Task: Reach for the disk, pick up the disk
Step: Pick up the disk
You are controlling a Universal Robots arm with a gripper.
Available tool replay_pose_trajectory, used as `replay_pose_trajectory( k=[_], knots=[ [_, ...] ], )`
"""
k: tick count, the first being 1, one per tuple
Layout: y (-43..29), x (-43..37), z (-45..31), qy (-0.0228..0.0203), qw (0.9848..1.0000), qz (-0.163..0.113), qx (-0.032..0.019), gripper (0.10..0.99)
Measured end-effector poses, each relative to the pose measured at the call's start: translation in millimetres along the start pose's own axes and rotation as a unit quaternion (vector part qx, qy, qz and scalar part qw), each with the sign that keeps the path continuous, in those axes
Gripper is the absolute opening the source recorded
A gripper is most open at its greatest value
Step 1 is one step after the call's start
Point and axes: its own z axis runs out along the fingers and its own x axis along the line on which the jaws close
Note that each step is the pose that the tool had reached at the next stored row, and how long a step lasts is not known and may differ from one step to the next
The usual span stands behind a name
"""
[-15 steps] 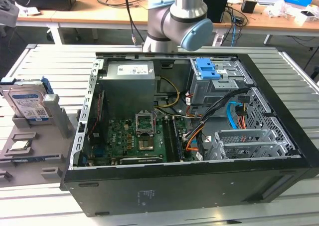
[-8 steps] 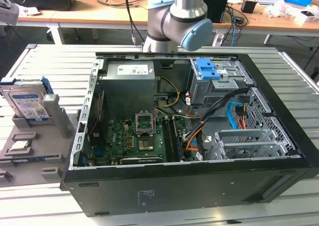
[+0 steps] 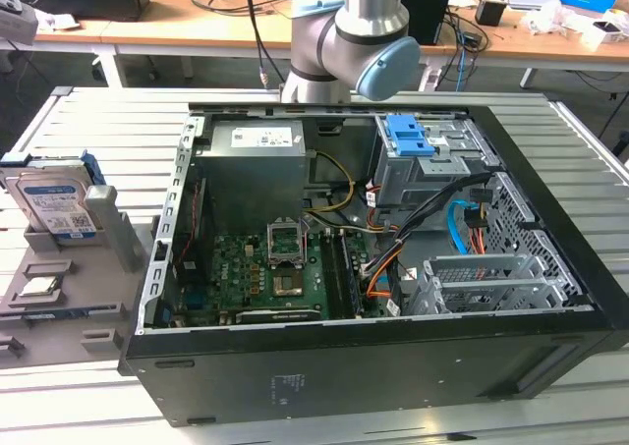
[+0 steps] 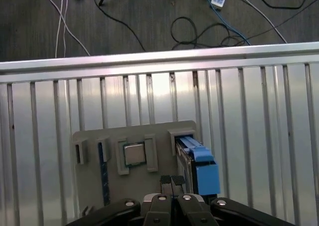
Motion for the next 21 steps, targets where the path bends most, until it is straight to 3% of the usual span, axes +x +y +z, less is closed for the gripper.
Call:
replay_pose_trajectory(
  k=[8, 12, 13, 14, 18, 21],
  knots=[
    [0.0, 0.0, 0.0, 0.0001, 1.0000, -0.005, 0.0000, 0.114],
    [0.0, 0.0, 0.0, 0.0001, 1.0000, -0.005, 0.0000, 0.357],
    [0.0, 0.0, 0.0, 0.0001, 1.0000, -0.005, 0.0000, 0.357],
    [0.0, 0.0, 0.0, 0.0001, 1.0000, -0.005, 0.0000, 0.482],
    [0.0, -0.4, 0.1, 0.0000, 1.0000, -0.005, 0.0001, 0.482],
    [0.3, -6.1, 0.0, 0.0007, 1.0000, -0.005, 0.0000, 0.482]
  ],
)
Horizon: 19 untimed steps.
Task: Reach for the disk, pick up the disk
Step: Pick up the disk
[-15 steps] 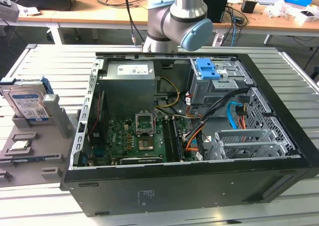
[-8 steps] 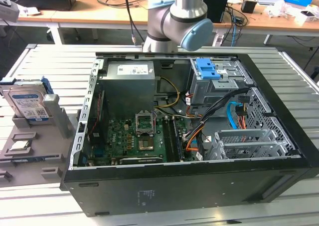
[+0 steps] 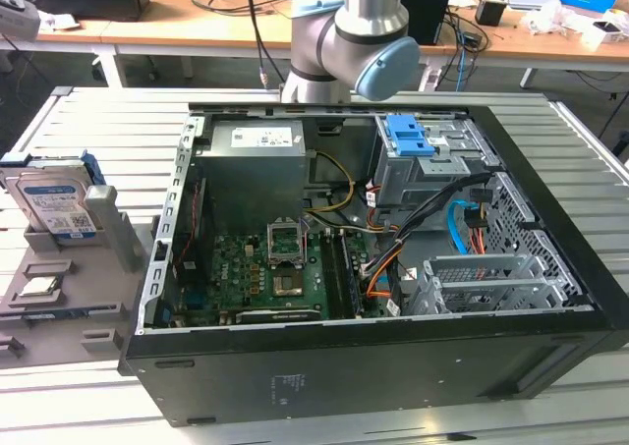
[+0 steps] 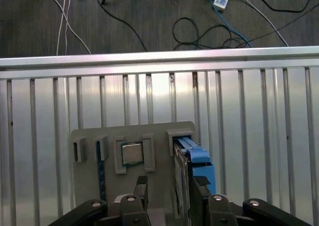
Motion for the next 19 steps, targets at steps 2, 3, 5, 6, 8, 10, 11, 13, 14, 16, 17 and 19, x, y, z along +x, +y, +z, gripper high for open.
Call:
replay_pose_trajectory(
  k=[2, 3, 5, 6, 8, 10, 11, 13, 14, 16, 17, 19],
  knots=[
    [0.2, -4.8, 0.0, 0.0008, 1.0000, 0.000, 0.0000, 0.482],
    [0.3, -9.0, 0.0, 0.0013, 1.0000, 0.000, 0.0001, 0.482],
    [0.6, -13.9, 0.0, 0.0018, 1.0000, 0.000, 0.0001, 0.482],
    [0.7, -16.3, 0.0, 0.0020, 1.0000, 0.000, 0.0001, 0.482],
    [0.9, -22.0, 0.0, 0.0027, 1.0000, 0.000, 0.0001, 0.482],
    [1.1, -27.5, 0.0, 0.0032, 1.0000, 0.000, 0.0002, 0.482],
    [1.2, -30.0, 0.1, 0.0033, 1.0000, 0.000, 0.0002, 0.482],
    [1.5, -35.5, 0.0, 0.0037, 1.0000, 0.000, 0.0002, 0.482],
    [1.5, -36.5, 0.2, 0.0037, 1.0000, 0.000, 0.0002, 0.482],
    [1.4, -36.9, 2.1, 0.0037, 1.0000, 0.000, 0.0002, 0.482],
    [1.3, -36.9, 3.3, 0.0038, 1.0000, 0.000, 0.0002, 0.482],
    [1.2, -35.4, 7.9, 0.0038, 1.0000, -0.002, 0.0002, 0.482]
  ],
)
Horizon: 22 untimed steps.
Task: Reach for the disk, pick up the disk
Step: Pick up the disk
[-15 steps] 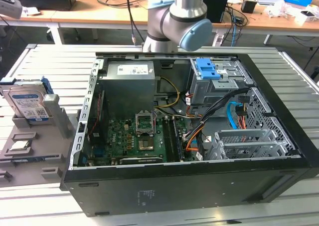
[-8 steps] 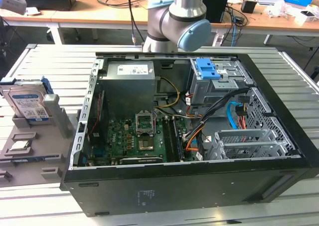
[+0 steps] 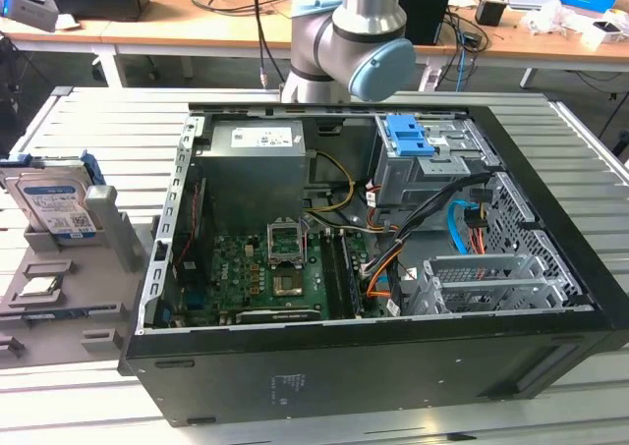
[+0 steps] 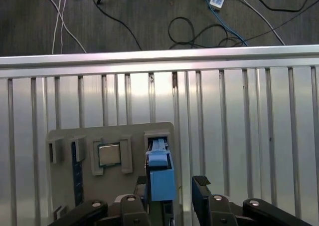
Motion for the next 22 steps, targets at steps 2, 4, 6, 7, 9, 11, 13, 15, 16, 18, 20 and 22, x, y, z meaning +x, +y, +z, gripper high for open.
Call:
replay_pose_trajectory(
  k=[2, 4, 6, 7, 9, 11, 13, 15, 16, 18, 20, 22],
  knots=[
    [-0.4, 3.6, 5.6, 0.0001, 1.0000, -0.001, 0.0000, 0.482],
    [-1.4, 4.1, 11.6, 0.0001, 1.0000, -0.004, 0.0000, 0.482],
    [-3.9, 4.0, 16.1, 0.0004, 1.0000, -0.006, -0.0001, 0.482],
    [-5.3, 3.8, 19.7, 0.0007, 1.0000, -0.007, -0.0001, 0.482],
    [-5.7, 3.8, 27.5, 0.0009, 1.0000, -0.009, -0.0001, 0.482],
    [-5.9, 3.8, 32.0, 0.0010, 0.9999, -0.011, -0.0002, 0.482],
    [-6.2, 3.7, 37.6, 0.0012, 0.9999, -0.016, -0.0002, 0.482],
    [-6.6, 3.7, 41.7, 0.0021, 0.9997, -0.026, -0.0002, 0.482],
    [-6.6, 3.6, 44.9, 0.0025, 0.9995, -0.031, -0.0001, 0.482],
    [-6.8, 3.6, 48.7, 0.0026, 0.9995, -0.033, -0.0001, 0.482],
    [-7.0, 3.5, 53.0, 0.0026, 0.9994, -0.033, 0.0000, 0.482],
    [-7.1, 3.5, 55.6, 0.0026, 0.9994, -0.034, -0.0001, 0.482]
  ],
)
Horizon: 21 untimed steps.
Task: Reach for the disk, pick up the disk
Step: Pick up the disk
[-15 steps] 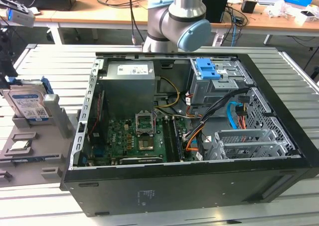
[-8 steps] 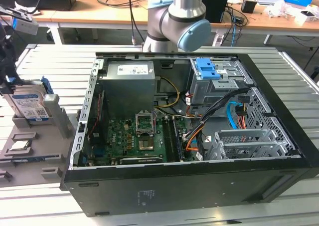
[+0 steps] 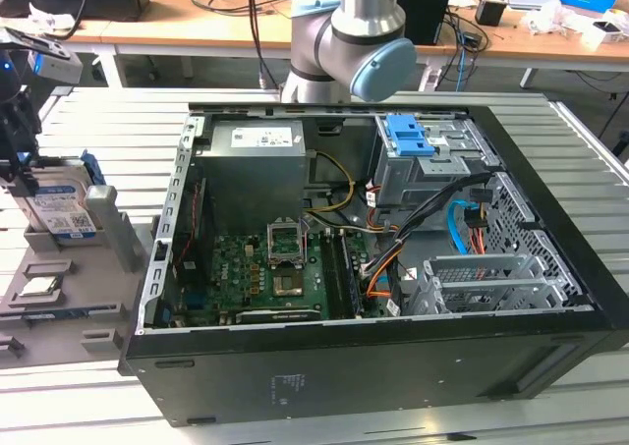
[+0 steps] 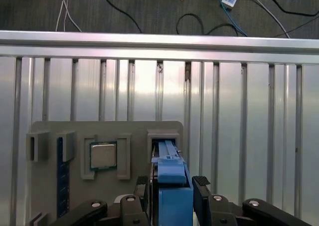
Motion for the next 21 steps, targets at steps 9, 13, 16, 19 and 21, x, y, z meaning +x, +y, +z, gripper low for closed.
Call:
replay_pose_trajectory(
  k=[9, 13, 16, 19, 21],
  knots=[
    [-0.1, 0.0, 2.6, 0.0001, 1.0000, -0.001, 0.0000, 0.482],
    [-0.1, 0.0, 2.6, 0.0001, 1.0000, -0.001, 0.0000, 0.400],
    [-0.1, 0.0, 2.7, 0.0001, 1.0000, -0.001, 0.0000, 0.369],
    [-0.1, 0.0, 2.8, 0.0001, 1.0000, -0.001, 0.0000, 0.369],
    [-0.1, 0.0, 2.9, 0.0001, 1.0000, -0.001, 0.0000, 0.369]
  ],
)
